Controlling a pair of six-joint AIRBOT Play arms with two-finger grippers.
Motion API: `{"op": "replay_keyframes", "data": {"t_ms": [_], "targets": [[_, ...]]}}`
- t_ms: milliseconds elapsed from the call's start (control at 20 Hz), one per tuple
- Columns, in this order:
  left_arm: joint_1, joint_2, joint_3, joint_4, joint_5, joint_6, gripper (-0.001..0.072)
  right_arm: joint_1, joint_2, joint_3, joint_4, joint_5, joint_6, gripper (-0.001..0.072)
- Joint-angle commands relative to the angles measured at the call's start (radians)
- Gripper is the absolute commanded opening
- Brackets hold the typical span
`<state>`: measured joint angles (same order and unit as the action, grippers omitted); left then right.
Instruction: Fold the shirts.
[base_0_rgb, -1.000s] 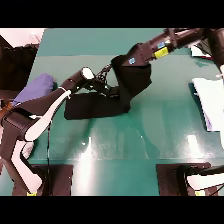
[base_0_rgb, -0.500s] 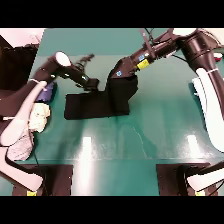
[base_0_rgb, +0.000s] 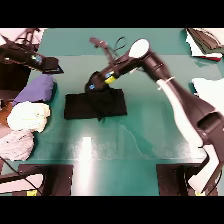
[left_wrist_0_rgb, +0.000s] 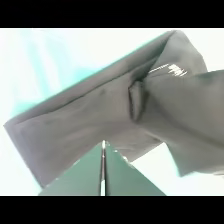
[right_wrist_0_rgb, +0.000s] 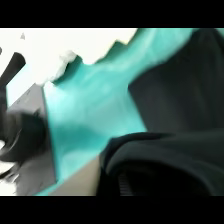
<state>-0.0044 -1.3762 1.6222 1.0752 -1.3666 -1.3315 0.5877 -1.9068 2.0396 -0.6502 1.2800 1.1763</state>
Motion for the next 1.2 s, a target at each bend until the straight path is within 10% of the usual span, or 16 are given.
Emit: {"op": "replay_keyframes", "data": {"t_ms": [0, 100, 500, 650, 1150], "targets": [[0.028, 0.056, 0.000, -0.006, -0.018, 0.003, 0.0026, 0.112, -0.116, 0.072, 0.004, -0.243, -0.097, 0.0471], [0.028, 0.056, 0.000, -0.006, -0.037, 0.000, 0.0026, 0.149, -0.126, 0.055, 0.004, -0.359, -0.097, 0.0620], [0.028, 0.053, -0.035, -0.005, -0.041, -0.004, 0.0028, -0.096, 0.182, -0.319, -0.131, -0.156, -0.032, 0.0578], [0.028, 0.052, -0.176, -0.005, 0.014, -0.006, 0.0506, -0.201, 0.283, -0.488, -0.128, -0.151, -0.031, 0.0578], [0.028, -0.110, -0.417, 0.097, 0.252, -0.161, 0.0496, -0.266, 0.440, -0.780, -0.128, -0.188, -0.032, 0.0577]]}}
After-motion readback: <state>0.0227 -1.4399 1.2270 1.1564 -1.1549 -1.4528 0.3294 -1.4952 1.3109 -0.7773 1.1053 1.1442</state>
